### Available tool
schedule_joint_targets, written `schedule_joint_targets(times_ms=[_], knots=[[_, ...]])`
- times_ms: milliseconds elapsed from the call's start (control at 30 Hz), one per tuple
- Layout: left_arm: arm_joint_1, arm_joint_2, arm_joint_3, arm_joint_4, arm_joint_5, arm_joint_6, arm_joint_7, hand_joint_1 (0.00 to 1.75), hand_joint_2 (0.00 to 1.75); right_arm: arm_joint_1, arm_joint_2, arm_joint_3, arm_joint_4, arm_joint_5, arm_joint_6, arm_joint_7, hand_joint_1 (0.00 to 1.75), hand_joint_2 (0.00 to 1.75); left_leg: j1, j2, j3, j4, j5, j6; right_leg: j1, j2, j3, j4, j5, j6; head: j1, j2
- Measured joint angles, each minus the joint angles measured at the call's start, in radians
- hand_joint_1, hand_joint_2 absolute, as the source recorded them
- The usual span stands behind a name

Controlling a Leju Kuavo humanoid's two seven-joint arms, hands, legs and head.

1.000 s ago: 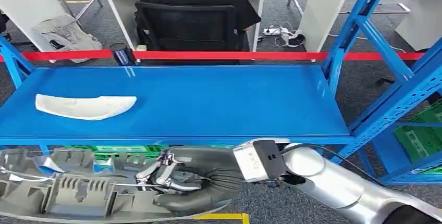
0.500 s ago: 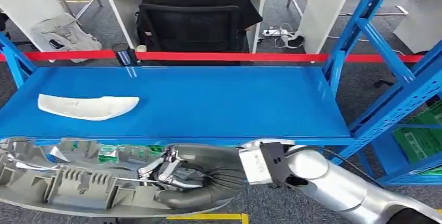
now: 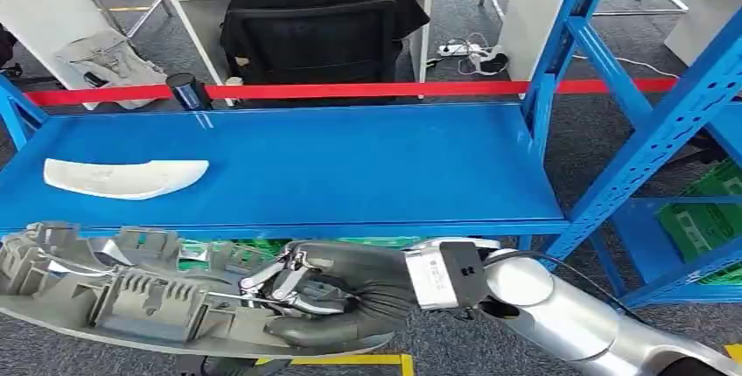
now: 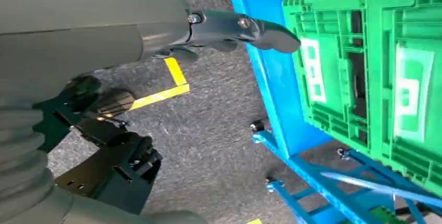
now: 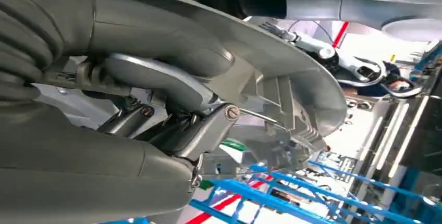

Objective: Take the parts from the cabinet and place them on the table.

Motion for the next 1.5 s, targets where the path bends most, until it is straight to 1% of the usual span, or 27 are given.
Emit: schedule_joint_targets(times_ms=[67,100,200,233,367,400,433,467,533,567,633,700,733,767,900,933,967,1033,1067,1100,1133,1200,1233,1267,1300,1433,1500], knots=[[0.001,0.0,0.0,0.0,0.0,0.0,0.0,0.0,1.75,0.004,0.0,0.0,0.0,0.0,0.0,0.0,1.75,1.75,0.0,0.0,-0.042,0.127,-0.056,-0.001,0.003,-0.001,-0.016,0.002,0.011,0.0,0.0,0.0],[0.001,0.0,0.0,0.0,0.0,0.0,0.0,0.0,1.75,0.005,0.0,0.0,0.0,0.0,0.0,0.0,1.75,1.75,0.0,0.0,-0.031,0.123,-0.049,0.001,0.004,-0.001,-0.024,0.002,0.018,0.001,0.0,0.0],[-0.001,0.0,0.0,-0.001,0.0,0.0,0.0,0.0,1.75,0.005,0.0,0.0,-0.001,0.0,0.0,0.0,1.75,1.75,0.0,0.0,0.122,-0.119,0.048,0.015,0.004,0.0,-0.042,0.003,0.037,0.008,0.0,0.0],[-0.005,0.001,0.0,-0.003,0.0,0.0,0.0,0.0,1.75,0.006,0.0,-0.002,-0.003,0.0,0.0,0.0,1.75,1.75,-0.002,0.0,0.161,-0.197,0.042,0.018,0.003,-0.001,-0.043,0.002,0.045,0.014,0.0,0.0],[-0.003,0.002,0.0,-0.005,0.0,0.0,-0.001,0.0,1.75,0.005,0.0,-0.004,-0.006,0.001,0.0,0.0,1.75,1.75,-0.019,-0.004,0.14,-0.19,0.078,0.042,-0.001,-0.002,-0.039,-0.023,0.081,0.045,-0.001,0.0],[-0.003,0.002,0.0,-0.005,0.0,0.0,-0.002,0.0,1.75,0.006,0.0,-0.006,-0.006,0.001,0.001,0.0,1.75,1.75,-0.011,-0.001,0.129,-0.203,0.099,0.054,-0.001,0.0,-0.045,-0.026,0.087,0.052,-0.002,0.0],[-0.005,0.002,0.0,-0.005,0.0,0.0,-0.002,0.0,1.75,0.006,0.0,-0.006,-0.006,0.0,0.0,-0.001,1.75,1.75,-0.011,0.003,0.121,-0.204,0.109,0.062,-0.002,-0.001,-0.057,-0.012,0.055,0.052,-0.002,0.0],[-0.005,0.002,0.0,-0.006,0.0,0.0,-0.002,0.0,1.75,0.006,0.0,-0.007,-0.007,0.001,0.0,0.0,1.75,1.75,-0.011,0.004,0.105,-0.204,0.123,0.07,0.0,-0.002,-0.076,0.039,-0.013,0.051,0.002,0.0],[-0.003,0.002,0.0,-0.006,0.0,0.0,-0.002,0.0,1.75,0.008,0.0,-0.007,-0.007,0.003,-0.001,0.0,1.75,1.75,-0.014,0.005,0.075,-0.202,0.145,0.075,0.003,-0.002,-0.114,0.188,-0.12,0.055,0.005,0.0],[-0.002,0.002,0.0,-0.006,0.0,0.0,-0.002,0.0,1.75,0.009,0.0,-0.007,-0.007,0.006,-0.002,0.0,1.75,1.75,-0.017,0.006,0.059,-0.201,0.156,0.077,0.005,-0.002,-0.126,0.258,-0.148,0.055,0.005,0.0],[-0.002,0.002,0.0,-0.005,0.0,0.0,-0.003,0.0,1.75,0.018,0.0,-0.009,-0.007,0.018,-0.013,0.005,1.75,1.75,-0.02,0.007,0.03,-0.195,0.174,0.077,0.009,-0.002,-0.093,0.274,-0.12,0.051,0.005,0.0],[-0.002,0.001,0.0,-0.005,-0.001,0.0,-0.004,0.0,1.75,0.021,0.0,-0.013,-0.007,0.023,-0.022,0.006,1.75,1.75,-0.022,0.007,0.003,-0.186,0.188,0.074,0.014,-0.002,0.016,0.143,-0.059,0.042,0.005,0.0],[-0.002,0.001,0.0,-0.005,-0.001,0.0,-0.005,0.0,1.75,0.021,0.0,-0.014,-0.007,0.024,-0.025,0.006,1.75,1.75,-0.022,0.006,-0.007,-0.179,0.194,0.071,0.018,-0.002,0.087,0.048,-0.058,0.034,0.005,0.0],[-0.002,0.0,0.002,-0.005,-0.001,0.0,-0.005,0.0,1.75,0.021,0.001,-0.017,-0.007,0.026,-0.028,0.007,1.75,1.75,-0.026,0.005,-0.016,-0.173,0.199,0.066,0.025,-0.003,0.134,-0.029,-0.1,0.027,0.005,0.0],[0.002,0.0,0.006,-0.003,-0.002,0.0,-0.006,0.0,1.75,0.028,0.001,-0.023,-0.007,0.032,-0.043,0.008,1.75,1.75,-0.025,0.004,-0.02,-0.182,0.234,0.039,0.024,-0.003,0.112,-0.034,-0.069,0.008,0.005,0.0],[0.003,0.003,0.006,0.0,-0.002,0.0,-0.006,0.0,1.75,0.028,0.001,-0.024,-0.007,0.032,-0.044,0.008,1.75,1.75,-0.02,0.001,-0.028,-0.174,0.216,0.035,0.018,-0.008,0.103,-0.038,-0.054,0.003,0.007,0.0],[0.006,0.002,0.006,0.0,-0.002,0.0,-0.006,0.0,1.75,0.029,0.003,-0.025,-0.007,0.033,-0.046,0.008,1.75,1.75,-0.02,0.002,-0.043,-0.14,0.162,0.028,0.016,-0.007,0.088,-0.038,-0.043,-0.003,0.005,0.0],[0.009,0.002,0.006,0.002,-0.005,0.0,-0.01,0.0,1.75,0.036,0.004,-0.027,-0.007,0.032,-0.052,0.008,1.75,1.75,-0.01,0.002,-0.078,-0.004,0.047,0.015,0.015,-0.007,0.061,-0.037,-0.021,-0.003,0.003,0.0],[0.011,0.003,0.006,0.003,-0.005,0.0,-0.011,0.0,1.75,0.041,0.004,-0.027,-0.006,0.032,-0.055,0.009,1.75,1.75,-0.008,0.002,-0.093,0.066,0.014,0.01,0.015,-0.008,0.046,-0.036,-0.011,-0.002,0.003,0.0],[0.012,0.003,0.006,0.005,-0.005,0.0,-0.013,0.0,1.75,0.045,0.004,-0.027,-0.004,0.031,-0.056,0.009,1.75,1.75,-0.005,0.002,-0.095,0.115,0.01,0.006,0.015,-0.008,0.031,-0.035,0.0,0.0,0.003,0.0],[0.014,0.003,0.006,0.005,-0.005,0.0,-0.014,0.0,1.75,0.048,0.004,-0.028,-0.001,0.029,-0.057,0.009,1.75,1.75,-0.002,0.002,-0.076,0.119,0.038,0.003,0.014,-0.009,0.015,-0.034,0.012,0.003,0.003,0.0],[0.014,0.004,0.006,0.008,-0.005,0.0,-0.017,0.0,1.75,0.053,0.004,-0.032,0.002,0.026,-0.061,0.009,1.75,1.75,0.004,0.002,0.013,0.018,0.11,0.001,0.012,-0.009,-0.015,-0.027,0.031,0.01,0.003,0.0],[0.013,0.005,0.006,0.009,-0.005,0.0,-0.018,0.0,1.75,0.056,0.004,-0.037,0.002,0.024,-0.063,0.009,1.75,1.75,0.006,0.002,0.08,-0.069,0.116,0.0,0.01,-0.009,-0.025,-0.023,0.039,0.015,0.003,0.0],[0.012,0.004,0.006,0.008,-0.005,0.0,-0.019,0.0,1.75,0.057,0.005,-0.044,0.002,0.022,-0.066,0.009,1.75,1.75,0.005,0.001,0.141,-0.166,0.066,0.002,0.013,-0.008,-0.032,-0.02,0.046,0.023,0.003,0.0],[0.011,0.005,0.007,0.009,-0.005,0.0,-0.02,0.0,1.75,0.058,0.006,-0.049,0.003,0.021,-0.069,0.009,1.75,1.75,-0.004,-0.006,0.157,-0.188,0.063,0.021,0.013,-0.008,-0.031,-0.021,0.055,0.03,0.004,0.0],[0.017,0.006,0.007,0.015,-0.003,0.0,-0.021,0.0,1.75,0.063,0.006,-0.057,0.011,0.019,-0.071,0.007,1.75,1.75,-0.006,-0.002,0.126,-0.198,0.095,0.061,0.004,-0.006,-0.037,-0.033,0.082,0.058,0.002,0.0],[0.016,0.007,0.008,0.017,-0.002,0.0,-0.021,0.0,1.75,0.065,0.006,-0.063,0.013,0.015,-0.071,0.007,1.75,1.75,-0.008,0.001,0.098,-0.197,0.119,0.074,0.005,-0.006,-0.071,0.051,-0.038,0.06,0.005,0.0]])
